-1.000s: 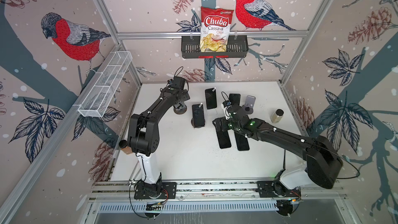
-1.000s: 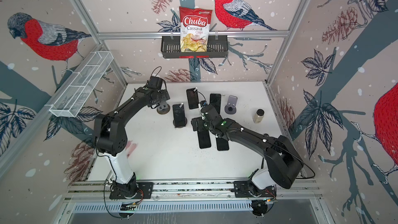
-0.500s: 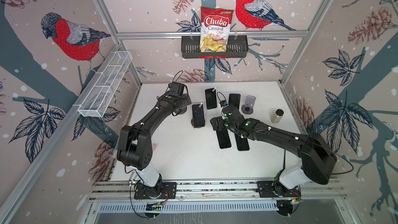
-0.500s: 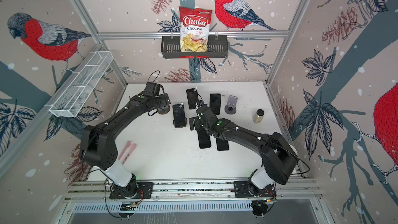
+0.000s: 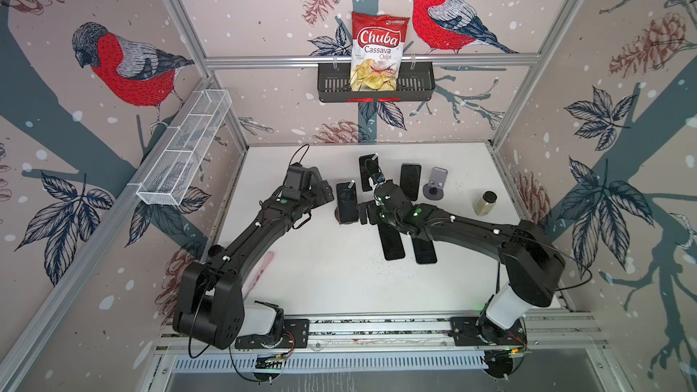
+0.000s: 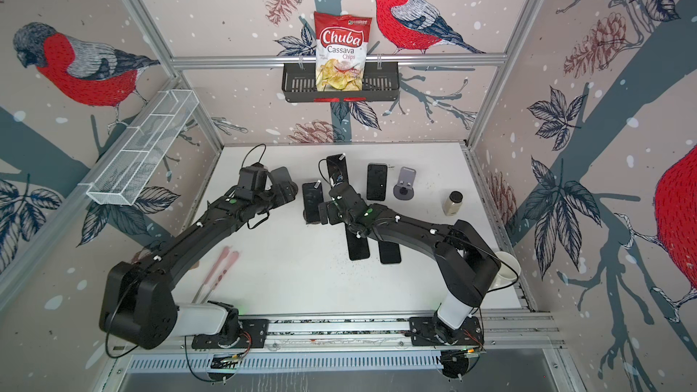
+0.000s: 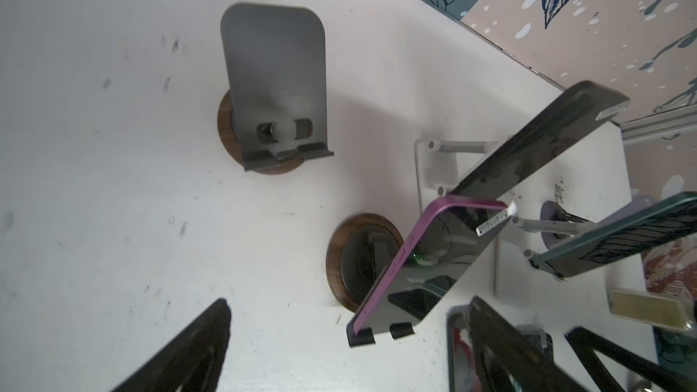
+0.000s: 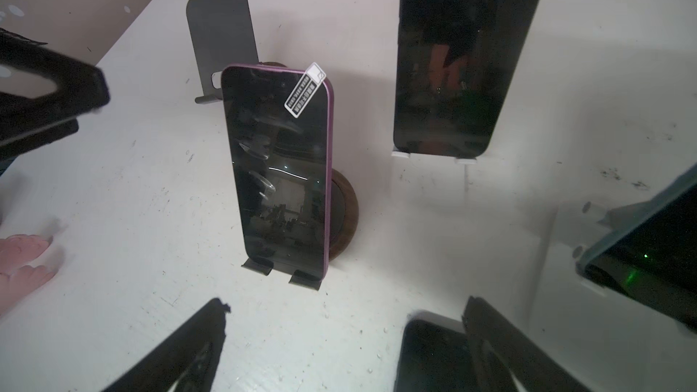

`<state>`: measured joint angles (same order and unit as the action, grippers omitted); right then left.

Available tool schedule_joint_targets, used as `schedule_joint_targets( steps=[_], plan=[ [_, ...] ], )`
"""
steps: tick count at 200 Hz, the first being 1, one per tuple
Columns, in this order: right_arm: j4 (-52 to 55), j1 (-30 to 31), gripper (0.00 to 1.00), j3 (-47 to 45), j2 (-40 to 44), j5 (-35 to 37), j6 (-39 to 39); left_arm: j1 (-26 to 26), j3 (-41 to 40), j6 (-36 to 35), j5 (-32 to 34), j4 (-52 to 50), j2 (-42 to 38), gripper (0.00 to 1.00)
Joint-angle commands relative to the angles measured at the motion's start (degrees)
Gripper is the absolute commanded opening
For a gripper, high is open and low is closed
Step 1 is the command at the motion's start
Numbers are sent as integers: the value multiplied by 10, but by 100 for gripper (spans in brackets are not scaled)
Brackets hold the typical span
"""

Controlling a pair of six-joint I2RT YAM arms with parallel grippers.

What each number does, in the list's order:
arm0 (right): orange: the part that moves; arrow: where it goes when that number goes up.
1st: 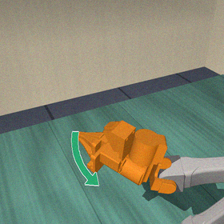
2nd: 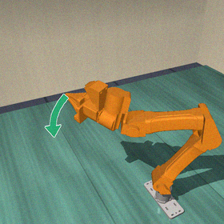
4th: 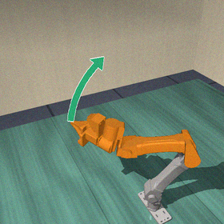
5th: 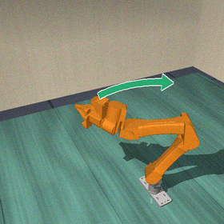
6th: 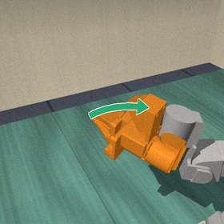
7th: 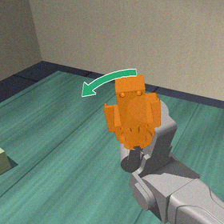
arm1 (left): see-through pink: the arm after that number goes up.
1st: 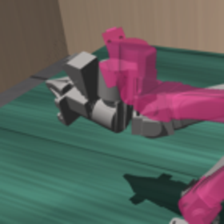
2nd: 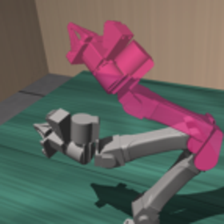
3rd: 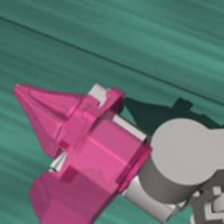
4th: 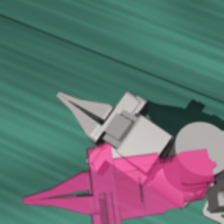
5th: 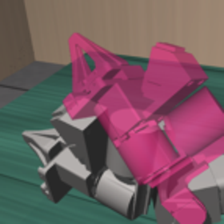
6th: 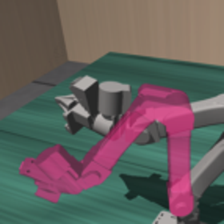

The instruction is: Remove the phone from the phone stand

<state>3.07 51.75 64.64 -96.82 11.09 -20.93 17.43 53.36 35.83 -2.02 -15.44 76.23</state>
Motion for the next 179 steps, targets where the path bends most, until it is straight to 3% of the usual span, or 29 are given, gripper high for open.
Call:
schedule_joint_targets(
  steps=[1,55,104,179],
  plan=[
    [-18,9,100,24,-26,12,11,0,-33,10,-26,40,-29,96],
    [-18,28,99,80,-95,24,11,1,-105,9,-40,74,-98,96],
    [-26,30,99,119,-140,28,16,1,-143,16,-80,118,-108,96],
    [-24,33,99,165,-187,45,3,1,-156,2,-52,116,-143,96]
  ],
)
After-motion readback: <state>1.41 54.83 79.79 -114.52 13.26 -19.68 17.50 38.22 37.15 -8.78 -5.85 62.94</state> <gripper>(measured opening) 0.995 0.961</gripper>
